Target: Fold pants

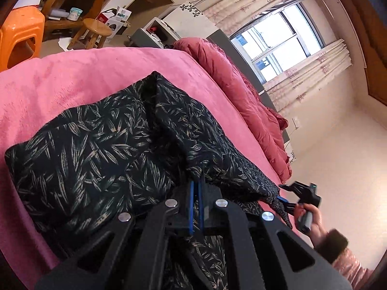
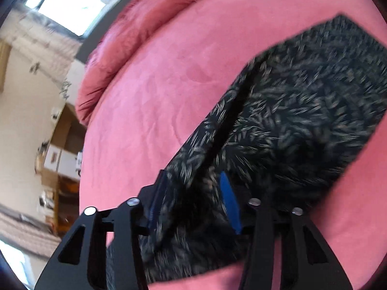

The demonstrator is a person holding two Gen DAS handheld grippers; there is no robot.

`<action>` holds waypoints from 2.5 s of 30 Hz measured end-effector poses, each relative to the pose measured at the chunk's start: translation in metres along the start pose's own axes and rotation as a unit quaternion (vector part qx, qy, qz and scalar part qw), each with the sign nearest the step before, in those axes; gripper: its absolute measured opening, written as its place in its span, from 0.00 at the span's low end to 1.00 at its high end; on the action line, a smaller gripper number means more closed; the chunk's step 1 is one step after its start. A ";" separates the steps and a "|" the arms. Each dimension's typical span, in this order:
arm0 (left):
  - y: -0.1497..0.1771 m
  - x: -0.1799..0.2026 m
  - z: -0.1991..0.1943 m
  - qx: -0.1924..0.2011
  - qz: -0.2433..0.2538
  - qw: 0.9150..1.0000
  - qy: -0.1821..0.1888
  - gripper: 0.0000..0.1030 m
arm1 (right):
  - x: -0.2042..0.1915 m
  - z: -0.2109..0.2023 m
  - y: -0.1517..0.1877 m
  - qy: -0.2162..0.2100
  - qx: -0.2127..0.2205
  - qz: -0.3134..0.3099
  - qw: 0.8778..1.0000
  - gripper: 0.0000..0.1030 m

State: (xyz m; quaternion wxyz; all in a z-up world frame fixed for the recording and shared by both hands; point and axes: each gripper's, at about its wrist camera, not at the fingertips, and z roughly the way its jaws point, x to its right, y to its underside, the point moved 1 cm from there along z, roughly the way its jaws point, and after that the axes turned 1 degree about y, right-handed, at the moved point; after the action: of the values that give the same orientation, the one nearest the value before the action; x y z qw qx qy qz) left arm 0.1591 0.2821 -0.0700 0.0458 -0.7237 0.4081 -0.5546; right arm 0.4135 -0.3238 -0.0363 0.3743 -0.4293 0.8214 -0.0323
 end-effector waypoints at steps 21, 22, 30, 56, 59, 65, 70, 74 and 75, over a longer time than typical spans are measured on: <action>-0.048 -0.014 -0.077 0.093 -0.063 0.989 0.093 0.02 | 0.034 -0.200 0.123 -0.137 0.041 -0.118 0.983 0.04; -0.046 -0.016 -0.079 0.093 -0.067 0.989 0.091 0.02 | 0.042 -0.207 0.139 -0.138 0.040 -0.126 0.982 0.04; -0.003 -0.055 -0.088 0.059 -0.134 0.989 0.036 0.02 | 0.115 -0.184 0.229 -0.116 0.018 -0.112 0.987 0.04; 0.011 -0.021 -0.040 -0.075 -0.114 0.989 -0.054 0.11 | 0.160 -0.151 0.198 -0.137 0.019 -0.015 0.990 0.06; -0.002 -0.002 -0.048 -0.061 -0.093 0.994 -0.010 0.08 | 0.155 -0.172 0.193 -0.154 0.047 -0.025 0.987 0.04; -0.001 -0.008 -0.079 -0.069 -0.073 0.995 0.014 0.07 | 0.158 -0.220 0.208 -0.178 0.074 -0.057 0.980 0.04; 0.027 -0.034 -0.067 -0.100 -0.079 0.991 -0.046 0.07 | 0.180 -0.192 0.230 -0.112 0.021 -0.064 0.991 0.04; 0.023 -0.029 -0.067 -0.091 -0.071 0.993 -0.040 0.07 | 0.189 -0.181 0.228 -0.115 0.006 -0.045 0.992 0.04; 0.023 -0.030 -0.069 -0.087 -0.076 0.993 -0.036 0.07 | 0.188 -0.183 0.228 -0.114 0.008 -0.050 0.992 0.04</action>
State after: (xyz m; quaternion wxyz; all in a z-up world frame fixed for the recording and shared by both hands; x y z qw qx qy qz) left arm 0.0872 0.3125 -0.0789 -0.0447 -0.7734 0.3972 -0.4921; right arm 0.0745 -0.3667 -0.1011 0.4666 -0.4677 0.7506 -0.0080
